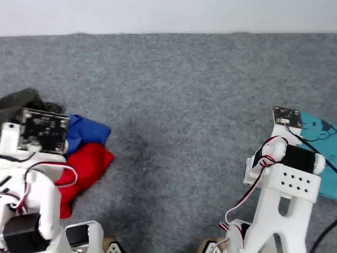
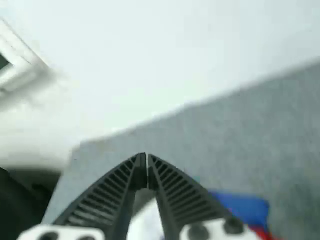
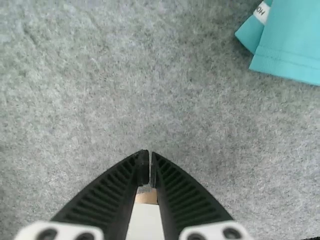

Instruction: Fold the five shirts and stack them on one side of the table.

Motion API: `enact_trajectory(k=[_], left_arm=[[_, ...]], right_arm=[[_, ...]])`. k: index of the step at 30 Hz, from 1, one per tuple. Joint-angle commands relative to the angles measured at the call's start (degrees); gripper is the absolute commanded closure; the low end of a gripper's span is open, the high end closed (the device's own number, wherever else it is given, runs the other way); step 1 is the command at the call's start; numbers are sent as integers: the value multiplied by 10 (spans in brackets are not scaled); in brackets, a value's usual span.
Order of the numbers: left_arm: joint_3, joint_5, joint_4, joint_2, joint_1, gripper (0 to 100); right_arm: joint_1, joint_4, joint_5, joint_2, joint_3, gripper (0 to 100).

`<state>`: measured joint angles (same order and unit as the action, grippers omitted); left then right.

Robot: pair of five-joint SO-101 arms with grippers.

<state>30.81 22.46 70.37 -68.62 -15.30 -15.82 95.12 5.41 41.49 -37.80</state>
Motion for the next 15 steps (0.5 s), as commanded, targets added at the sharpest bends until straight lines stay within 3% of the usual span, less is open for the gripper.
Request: enact_trajectory(k=[1,6,15], left_arm=[[23,50,76,-6,5,984],[95,76,150,-5,-18,982],[218,154,200,-5,-135,837]], right_arm=[[6,-6,-5,13,4,988],[6,-6,-5,13,4,988],[6,-6,-5,13,4,988]])
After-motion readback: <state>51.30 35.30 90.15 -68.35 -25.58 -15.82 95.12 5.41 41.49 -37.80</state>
